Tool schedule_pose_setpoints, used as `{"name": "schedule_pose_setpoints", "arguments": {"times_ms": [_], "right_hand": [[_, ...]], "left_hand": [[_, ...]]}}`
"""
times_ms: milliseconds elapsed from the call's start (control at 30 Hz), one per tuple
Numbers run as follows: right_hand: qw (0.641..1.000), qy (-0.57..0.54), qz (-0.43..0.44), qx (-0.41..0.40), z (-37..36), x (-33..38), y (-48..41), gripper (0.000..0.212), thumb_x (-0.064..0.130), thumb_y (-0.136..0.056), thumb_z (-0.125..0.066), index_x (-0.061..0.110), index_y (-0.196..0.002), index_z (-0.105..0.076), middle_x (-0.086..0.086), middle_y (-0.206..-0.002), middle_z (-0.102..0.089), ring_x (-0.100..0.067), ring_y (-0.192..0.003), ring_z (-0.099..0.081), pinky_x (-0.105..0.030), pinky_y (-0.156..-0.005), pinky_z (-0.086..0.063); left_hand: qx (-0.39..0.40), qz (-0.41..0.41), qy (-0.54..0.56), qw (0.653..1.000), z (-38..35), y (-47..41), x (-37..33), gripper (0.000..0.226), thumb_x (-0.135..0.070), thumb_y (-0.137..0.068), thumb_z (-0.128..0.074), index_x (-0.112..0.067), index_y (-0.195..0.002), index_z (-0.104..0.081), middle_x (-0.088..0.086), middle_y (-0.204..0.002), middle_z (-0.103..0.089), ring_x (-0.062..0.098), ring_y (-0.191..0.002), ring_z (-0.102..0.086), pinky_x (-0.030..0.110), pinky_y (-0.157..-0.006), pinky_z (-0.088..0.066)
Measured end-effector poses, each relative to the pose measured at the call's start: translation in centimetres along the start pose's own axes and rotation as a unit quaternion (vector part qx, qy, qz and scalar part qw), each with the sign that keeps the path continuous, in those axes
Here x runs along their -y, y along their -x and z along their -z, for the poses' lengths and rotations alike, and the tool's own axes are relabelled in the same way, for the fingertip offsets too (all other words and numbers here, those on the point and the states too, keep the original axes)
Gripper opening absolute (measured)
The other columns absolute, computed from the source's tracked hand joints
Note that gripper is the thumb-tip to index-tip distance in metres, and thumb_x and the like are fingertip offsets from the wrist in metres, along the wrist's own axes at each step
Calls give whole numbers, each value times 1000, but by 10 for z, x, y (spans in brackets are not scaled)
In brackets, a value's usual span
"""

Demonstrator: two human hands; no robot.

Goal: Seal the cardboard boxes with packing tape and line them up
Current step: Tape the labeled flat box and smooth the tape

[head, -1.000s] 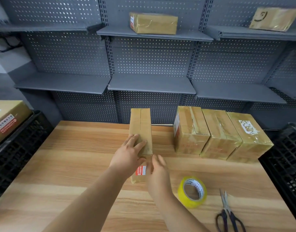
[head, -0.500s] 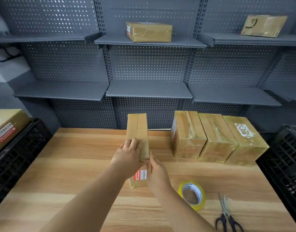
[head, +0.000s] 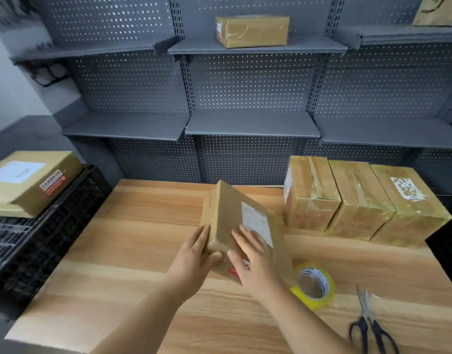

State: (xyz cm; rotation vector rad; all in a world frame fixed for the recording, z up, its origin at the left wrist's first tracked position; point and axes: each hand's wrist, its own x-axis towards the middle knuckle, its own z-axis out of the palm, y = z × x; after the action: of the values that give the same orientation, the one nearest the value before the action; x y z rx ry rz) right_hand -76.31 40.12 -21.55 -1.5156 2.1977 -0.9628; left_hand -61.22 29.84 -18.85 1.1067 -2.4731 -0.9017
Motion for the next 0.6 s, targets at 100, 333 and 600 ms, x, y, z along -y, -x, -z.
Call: {"name": "schedule_pose_setpoints", "arguments": {"times_ms": [100,333,600], "right_hand": [[989,108,-38,94,-12,-1,8,68,75,-87,-21,49,-150,-22,20,-162,-4,-10,-150,1,-37,-120,-3],[955,212,-78,192,-57,-10,37,69,69,-91,-26,43,-154,-12,21,-157,22,-15,-150,15,-47,-120,3],[932,287,-113,191,-77,-13,66,67,66,-96,-32,48,-152,-1,17,-159,24,-20,-148,25,-50,-116,18]], "left_hand": [[36,63,33,997,-9,17,24,73,-42,-92,-61,-27,-153,-24,-7,-147,-40,15,-128,-49,28,-104,-41],[180,100,-88,975,-29,42,84,84,-30,-101,-49,-26,-150,19,6,-145,-45,25,-123,-51,28,-99,-39],[194,20,-187,963,-42,83,111,74,-55,-94,-3,-14,-149,25,1,-161,-20,18,-149,-15,33,-118,-19]]}}
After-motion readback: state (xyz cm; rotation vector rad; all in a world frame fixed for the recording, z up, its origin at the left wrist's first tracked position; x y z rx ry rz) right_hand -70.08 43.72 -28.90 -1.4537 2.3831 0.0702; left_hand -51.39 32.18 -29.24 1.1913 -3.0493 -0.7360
